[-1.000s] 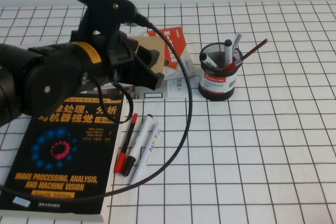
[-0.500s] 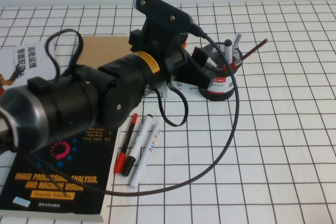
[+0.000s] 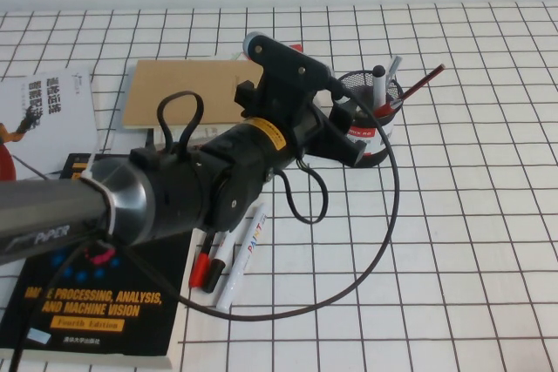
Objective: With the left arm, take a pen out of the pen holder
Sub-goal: 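Take a marker out of the pen holder and lay it on the table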
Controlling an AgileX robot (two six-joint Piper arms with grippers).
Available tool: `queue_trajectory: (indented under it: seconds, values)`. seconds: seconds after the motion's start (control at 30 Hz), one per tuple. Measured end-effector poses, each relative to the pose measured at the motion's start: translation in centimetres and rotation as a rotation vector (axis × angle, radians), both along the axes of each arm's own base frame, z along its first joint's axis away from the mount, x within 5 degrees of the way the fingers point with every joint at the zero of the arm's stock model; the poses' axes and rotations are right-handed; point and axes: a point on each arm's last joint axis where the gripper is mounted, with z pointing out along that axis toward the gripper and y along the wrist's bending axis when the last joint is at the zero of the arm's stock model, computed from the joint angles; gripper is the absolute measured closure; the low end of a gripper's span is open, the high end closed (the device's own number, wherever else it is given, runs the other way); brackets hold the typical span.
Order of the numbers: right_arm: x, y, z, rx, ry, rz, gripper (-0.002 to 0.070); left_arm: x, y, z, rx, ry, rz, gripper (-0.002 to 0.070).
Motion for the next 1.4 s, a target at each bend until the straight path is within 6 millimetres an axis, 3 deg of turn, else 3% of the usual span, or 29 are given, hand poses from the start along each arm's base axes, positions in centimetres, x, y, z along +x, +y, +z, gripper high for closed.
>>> queue_trajectory:
  seconds: [0.57,0.9,1.23,1.4]
  values:
    - [0.0,0.0,0.0,0.000,0.000,0.000,0.0692,1.6,-1.0,-3.3,-0.150,-0.072,0.042,0.0285]
    - [0.0,0.0,0.0,0.000,0.000,0.000,0.0693,2.1,-1.1,-5.4,-0.260,-0.001,0.085,0.0285]
    - [0.0,0.0,0.0,0.000,0.000,0.000,0.0693,2.6,-1.3,-5.5,-0.287,-0.005,0.093,0.0287]
    - [0.0,0.0,0.0,0.000,0.000,0.000,0.0692,3.2,-1.9,-5.2,-0.298,-0.025,0.081,0.0333]
